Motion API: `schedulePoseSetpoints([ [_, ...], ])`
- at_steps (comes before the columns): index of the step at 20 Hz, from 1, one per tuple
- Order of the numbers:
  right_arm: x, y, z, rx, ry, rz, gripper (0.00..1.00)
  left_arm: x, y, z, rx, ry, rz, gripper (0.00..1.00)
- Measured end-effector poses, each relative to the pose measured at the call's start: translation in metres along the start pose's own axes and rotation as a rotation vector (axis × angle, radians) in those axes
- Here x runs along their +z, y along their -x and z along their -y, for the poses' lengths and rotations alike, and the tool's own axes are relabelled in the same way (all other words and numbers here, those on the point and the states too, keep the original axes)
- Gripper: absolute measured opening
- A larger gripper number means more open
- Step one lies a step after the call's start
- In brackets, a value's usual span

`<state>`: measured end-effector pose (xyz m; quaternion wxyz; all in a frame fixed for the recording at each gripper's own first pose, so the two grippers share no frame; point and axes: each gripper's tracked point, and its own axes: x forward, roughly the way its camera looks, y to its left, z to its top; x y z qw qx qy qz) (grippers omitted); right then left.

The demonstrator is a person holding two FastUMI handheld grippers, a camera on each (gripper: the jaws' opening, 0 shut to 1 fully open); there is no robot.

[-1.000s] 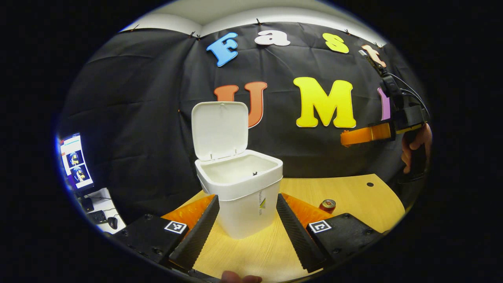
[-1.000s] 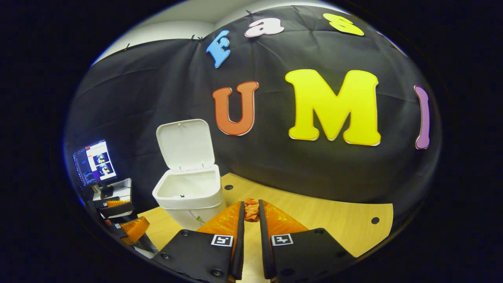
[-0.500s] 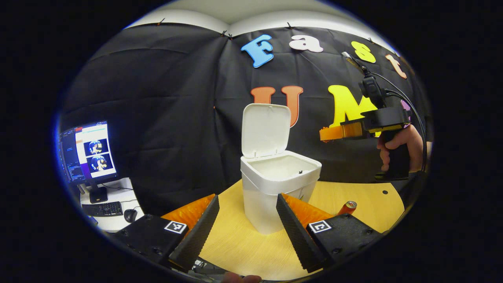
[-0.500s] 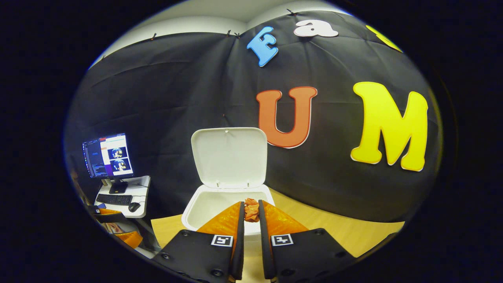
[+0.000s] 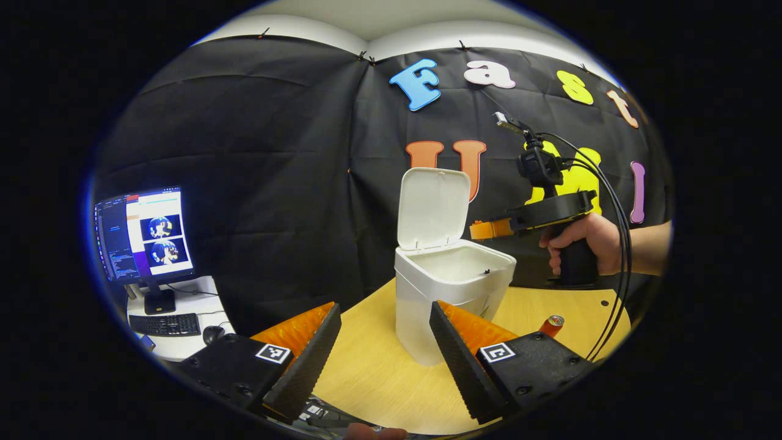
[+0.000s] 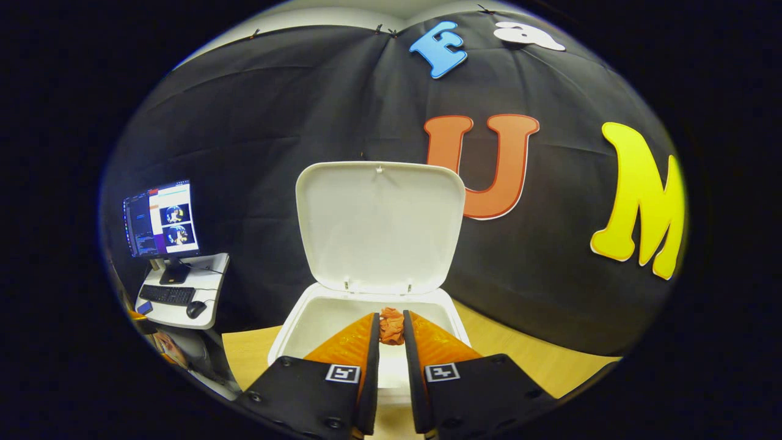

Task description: Press the lid of the desktop garbage bin to open it, pick up the crumpled paper on the desktop and throw it into the bin, then pick up the pop can on the desktop and drop it into the bin, and finally close the garbage bin lid.

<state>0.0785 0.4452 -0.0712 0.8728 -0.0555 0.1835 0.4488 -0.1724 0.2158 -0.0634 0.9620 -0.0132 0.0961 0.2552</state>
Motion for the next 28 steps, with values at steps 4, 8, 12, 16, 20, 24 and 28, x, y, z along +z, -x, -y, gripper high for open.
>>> schedulePoseSetpoints([
  [4,-0.007,-0.010,-0.001,-0.007,0.002,-0.021,0.28,-0.002,-0.001,-0.001,-0.012,0.057,-0.003,0.96],
  [8,-0.010,-0.010,0.001,-0.023,0.002,-0.028,0.62,0.002,-0.006,0.003,-0.033,0.041,0.004,0.96],
  [12,-0.003,0.006,0.009,-0.046,-0.012,0.009,0.77,0.009,-0.010,0.012,-0.062,0.035,0.039,0.96],
  [16,0.001,0.038,0.023,-0.085,-0.030,0.050,0.90,0.016,-0.015,0.033,-0.119,0.034,0.063,0.96],
  [20,0.004,0.084,0.050,-0.141,-0.055,0.121,0.92,0.022,-0.018,0.065,-0.193,0.013,0.082,0.96],
  [24,-0.001,0.132,0.091,-0.249,-0.070,0.167,0.94,0.021,-0.018,0.105,-0.281,-0.011,0.084,0.96],
  [28,-0.022,0.190,0.144,-0.377,-0.070,0.181,0.94,0.008,-0.010,0.154,-0.405,-0.004,0.078,0.96],
])
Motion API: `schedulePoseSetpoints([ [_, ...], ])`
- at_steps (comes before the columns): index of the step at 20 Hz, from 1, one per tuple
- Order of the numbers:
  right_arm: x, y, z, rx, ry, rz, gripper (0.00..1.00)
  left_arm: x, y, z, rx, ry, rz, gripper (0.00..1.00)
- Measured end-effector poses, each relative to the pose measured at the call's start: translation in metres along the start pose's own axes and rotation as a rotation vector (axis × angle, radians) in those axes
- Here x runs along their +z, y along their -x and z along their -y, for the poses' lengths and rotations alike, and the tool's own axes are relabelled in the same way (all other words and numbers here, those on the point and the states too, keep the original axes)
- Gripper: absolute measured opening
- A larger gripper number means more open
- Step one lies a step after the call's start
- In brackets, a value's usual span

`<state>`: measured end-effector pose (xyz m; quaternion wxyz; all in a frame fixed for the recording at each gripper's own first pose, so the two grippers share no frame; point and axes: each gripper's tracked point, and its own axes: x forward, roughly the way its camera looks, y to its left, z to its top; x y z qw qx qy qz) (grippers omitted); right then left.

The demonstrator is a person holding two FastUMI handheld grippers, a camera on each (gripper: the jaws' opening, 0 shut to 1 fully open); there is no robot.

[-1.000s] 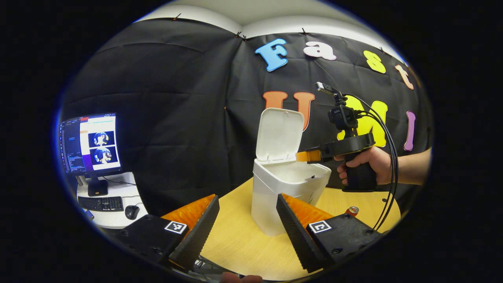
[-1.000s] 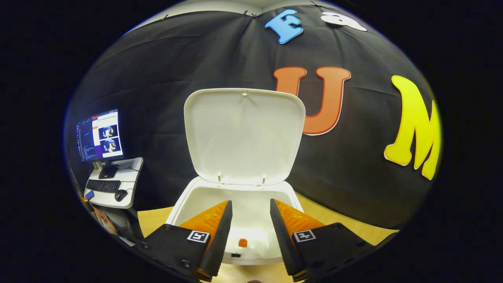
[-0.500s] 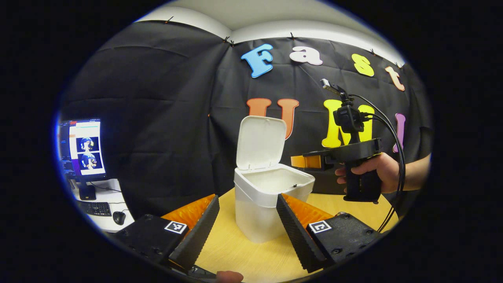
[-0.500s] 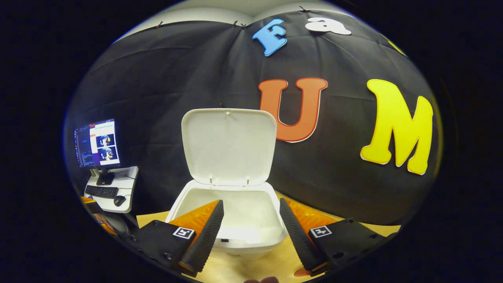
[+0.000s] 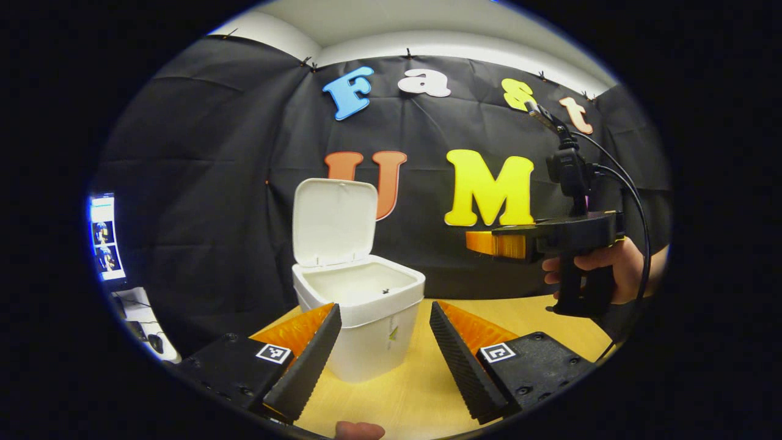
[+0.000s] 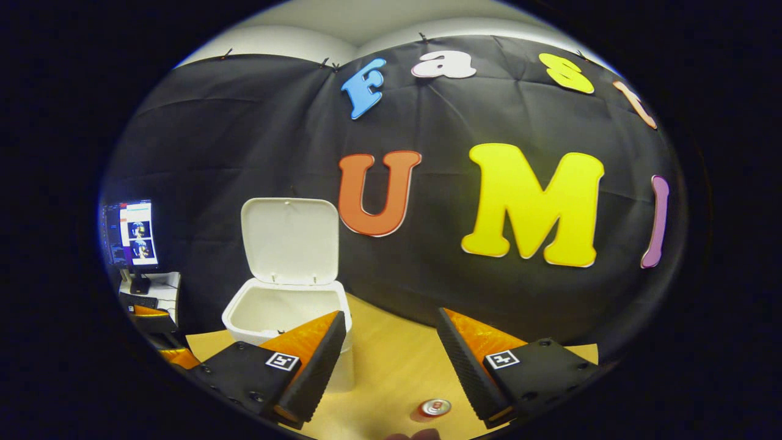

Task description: Press the lid of the desktop garbage bin to open it, pick up the crumpled paper on the desktop and throw it into the bin, then pick up the pop can on the desktop and drop it into the bin, and finally close the garbage bin lid.

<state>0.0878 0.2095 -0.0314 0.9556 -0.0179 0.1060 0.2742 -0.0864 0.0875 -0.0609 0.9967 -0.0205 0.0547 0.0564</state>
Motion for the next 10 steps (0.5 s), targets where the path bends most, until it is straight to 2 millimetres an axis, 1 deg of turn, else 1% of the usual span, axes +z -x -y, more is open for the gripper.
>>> schedulePoseSetpoints([
  [2,-0.006,0.023,0.034,-0.059,-0.004,0.000,0.94,-0.009,-0.006,0.024,-0.056,0.000,-0.012,0.96],
  [4,-0.010,0.051,0.069,-0.119,-0.020,0.011,0.94,-0.018,-0.011,0.049,-0.103,-0.009,-0.020,0.96],
  [6,-0.020,0.078,0.099,-0.170,-0.034,0.016,0.94,-0.027,-0.013,0.075,-0.157,-0.019,-0.028,0.96],
  [8,-0.032,0.109,0.123,-0.211,-0.026,0.018,0.94,-0.032,-0.015,0.099,-0.205,-0.047,-0.024,0.96],
  [9,-0.038,0.122,0.133,-0.224,-0.020,0.016,0.93,-0.037,-0.016,0.110,-0.229,-0.061,-0.023,0.96],
  [10,-0.048,0.133,0.142,-0.232,-0.022,0.008,0.94,-0.044,-0.019,0.121,-0.249,-0.077,-0.029,0.96],
])
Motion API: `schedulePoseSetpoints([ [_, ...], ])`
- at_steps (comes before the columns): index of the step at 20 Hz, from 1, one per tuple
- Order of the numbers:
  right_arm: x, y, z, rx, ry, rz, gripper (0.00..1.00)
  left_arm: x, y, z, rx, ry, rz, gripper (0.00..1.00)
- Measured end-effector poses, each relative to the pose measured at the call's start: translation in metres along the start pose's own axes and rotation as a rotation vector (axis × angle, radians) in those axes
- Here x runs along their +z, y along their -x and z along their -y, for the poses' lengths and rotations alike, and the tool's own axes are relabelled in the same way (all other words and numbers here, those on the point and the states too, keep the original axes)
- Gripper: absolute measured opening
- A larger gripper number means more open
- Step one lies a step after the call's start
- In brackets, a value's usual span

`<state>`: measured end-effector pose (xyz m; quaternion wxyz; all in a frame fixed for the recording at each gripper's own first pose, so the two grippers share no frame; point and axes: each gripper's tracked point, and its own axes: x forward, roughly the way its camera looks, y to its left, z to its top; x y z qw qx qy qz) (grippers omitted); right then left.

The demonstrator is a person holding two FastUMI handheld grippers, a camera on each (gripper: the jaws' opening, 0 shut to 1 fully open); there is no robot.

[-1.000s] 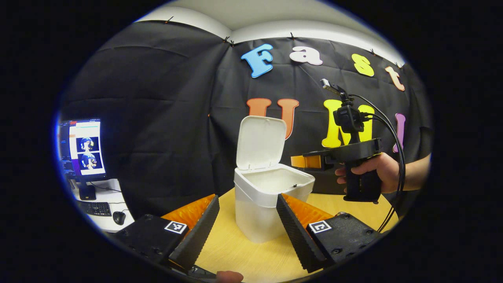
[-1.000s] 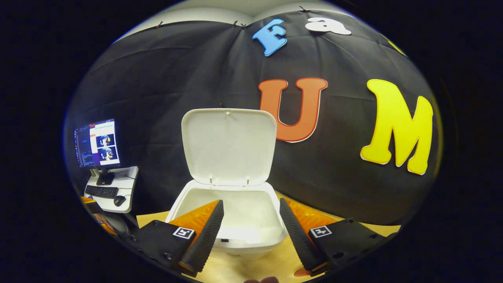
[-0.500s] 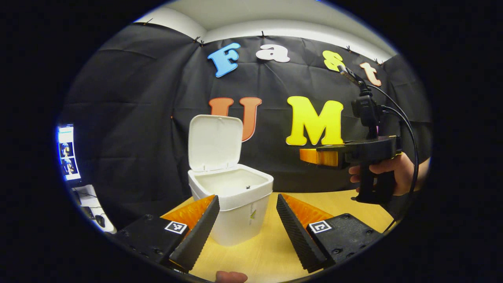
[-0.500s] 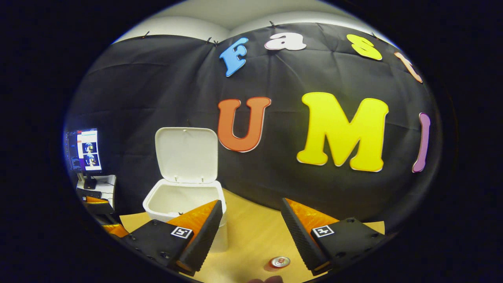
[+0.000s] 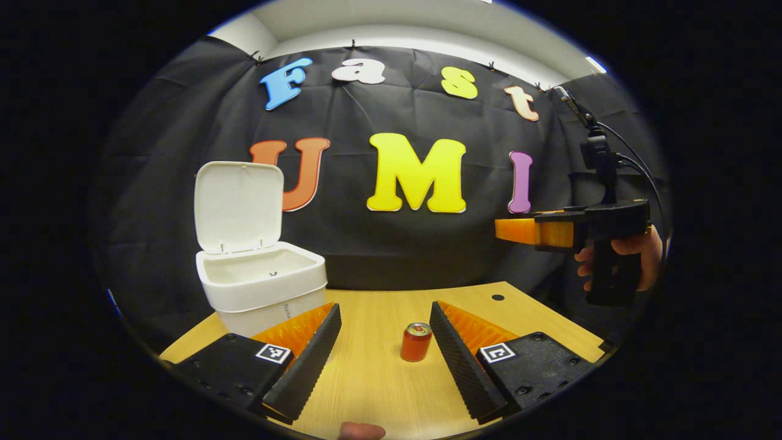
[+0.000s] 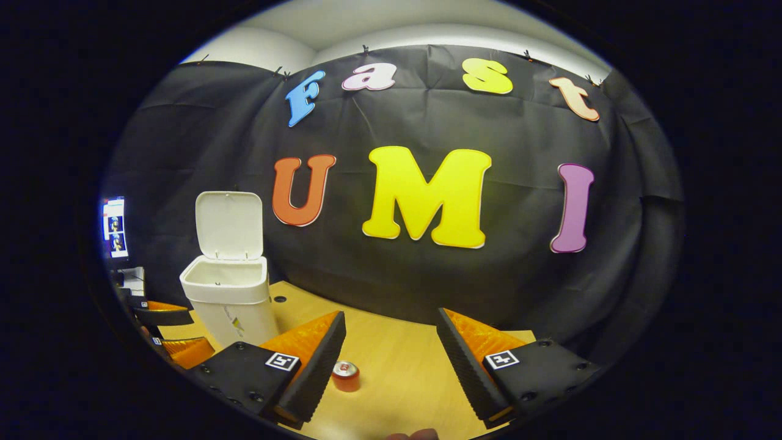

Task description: Press the lid of the desktop garbage bin to open it, pick up the crumpled paper on the desktop and throw it into the bin, then pick up the pop can on the desktop and drop it into the bin, and finally close the garbage bin lid.

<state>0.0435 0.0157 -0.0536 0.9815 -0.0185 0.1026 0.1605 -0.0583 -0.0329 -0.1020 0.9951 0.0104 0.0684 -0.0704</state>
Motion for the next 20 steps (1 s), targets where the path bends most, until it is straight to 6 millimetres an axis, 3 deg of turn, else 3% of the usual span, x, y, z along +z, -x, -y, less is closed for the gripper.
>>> schedulePoseSetpoints([
  [4,-0.035,0.036,0.043,-0.087,-0.015,-0.060,0.93,-0.029,-0.021,0.032,-0.059,-0.013,-0.032,0.96],
  [7,-0.058,0.065,0.073,-0.156,-0.009,-0.118,0.94,-0.062,-0.039,0.051,-0.080,-0.016,-0.077,0.96],
  [11,-0.082,0.094,0.111,-0.238,0.014,-0.186,0.94,-0.099,-0.072,0.055,-0.081,-0.075,-0.097,0.97],
  [14,-0.097,0.110,0.125,-0.284,0.011,-0.220,0.94,-0.125,-0.096,0.055,-0.067,-0.064,-0.119,0.97],
  [20,-0.128,0.128,0.121,-0.283,0.028,-0.306,0.94,-0.174,-0.137,0.057,-0.031,-0.005,-0.199,0.97],
])
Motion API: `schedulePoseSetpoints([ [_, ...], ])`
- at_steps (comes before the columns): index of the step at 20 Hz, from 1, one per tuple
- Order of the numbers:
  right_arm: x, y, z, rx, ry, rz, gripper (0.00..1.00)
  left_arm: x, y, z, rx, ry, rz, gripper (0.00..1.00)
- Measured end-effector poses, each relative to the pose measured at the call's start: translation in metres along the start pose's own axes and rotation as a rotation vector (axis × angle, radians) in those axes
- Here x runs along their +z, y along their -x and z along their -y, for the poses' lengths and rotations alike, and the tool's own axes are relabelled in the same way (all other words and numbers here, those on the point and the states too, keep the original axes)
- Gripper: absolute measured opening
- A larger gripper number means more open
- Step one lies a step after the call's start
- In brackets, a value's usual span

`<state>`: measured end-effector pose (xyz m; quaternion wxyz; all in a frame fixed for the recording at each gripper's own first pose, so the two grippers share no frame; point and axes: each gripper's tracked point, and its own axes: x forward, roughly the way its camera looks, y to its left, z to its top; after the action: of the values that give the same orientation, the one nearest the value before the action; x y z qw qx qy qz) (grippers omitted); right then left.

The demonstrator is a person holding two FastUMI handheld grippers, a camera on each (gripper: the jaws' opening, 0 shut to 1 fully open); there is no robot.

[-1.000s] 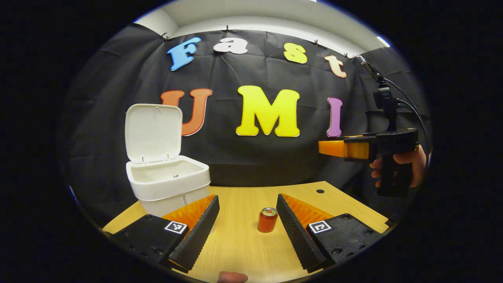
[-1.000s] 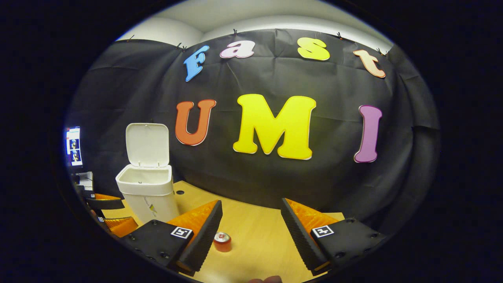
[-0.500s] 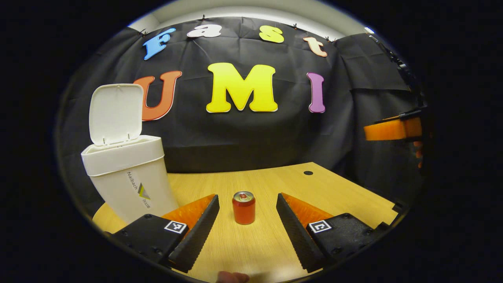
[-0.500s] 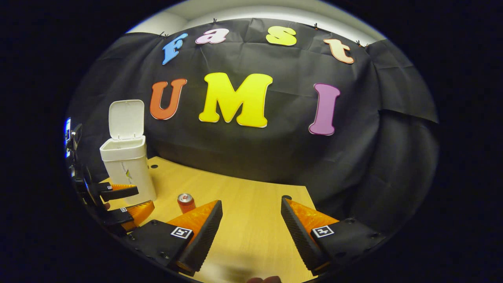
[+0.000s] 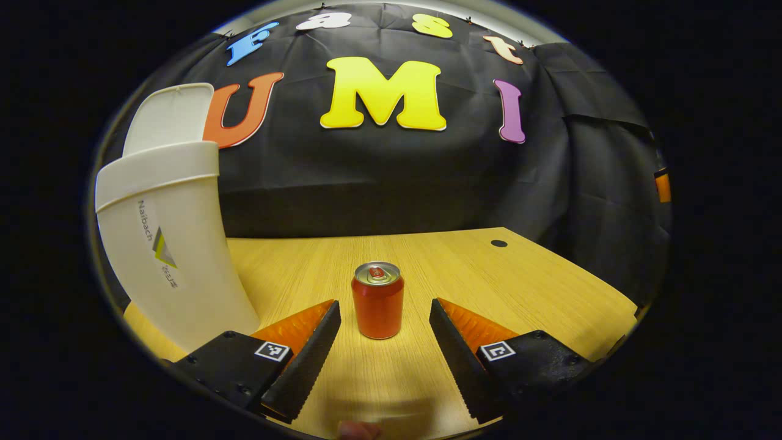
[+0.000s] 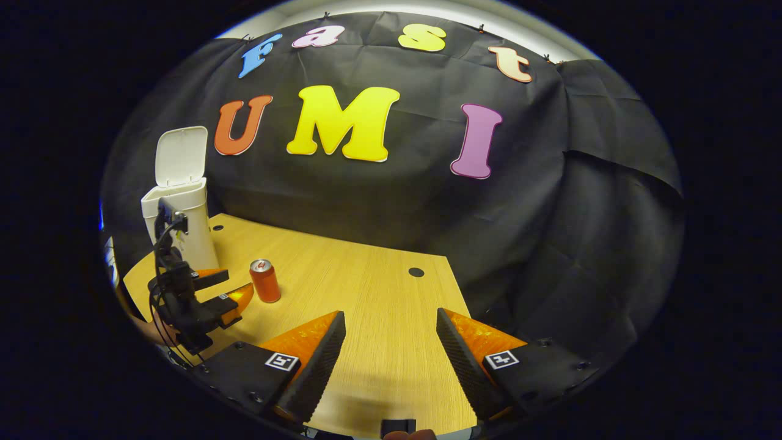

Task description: Press the lid of the desktop garbage bin to open it, pick up the crumpled paper on the desktop and throw it into the bin, then pick up the pop can on the desktop and drop it into the bin, and finally close the garbage bin lid.

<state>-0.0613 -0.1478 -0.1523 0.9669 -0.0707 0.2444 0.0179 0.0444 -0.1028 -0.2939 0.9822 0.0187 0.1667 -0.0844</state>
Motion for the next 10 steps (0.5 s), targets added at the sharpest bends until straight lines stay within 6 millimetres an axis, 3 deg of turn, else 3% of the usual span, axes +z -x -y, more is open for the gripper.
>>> schedulePoseSetpoints([
  [4,0.001,-0.007,0.002,-0.004,-0.003,-0.018,0.94,-0.019,-0.028,-0.001,0.008,-0.007,-0.050,0.97],
  [10,-0.008,-0.018,0.001,-0.002,0.000,-0.055,0.94,-0.026,-0.057,-0.003,0.017,-0.034,-0.070,0.97],
])
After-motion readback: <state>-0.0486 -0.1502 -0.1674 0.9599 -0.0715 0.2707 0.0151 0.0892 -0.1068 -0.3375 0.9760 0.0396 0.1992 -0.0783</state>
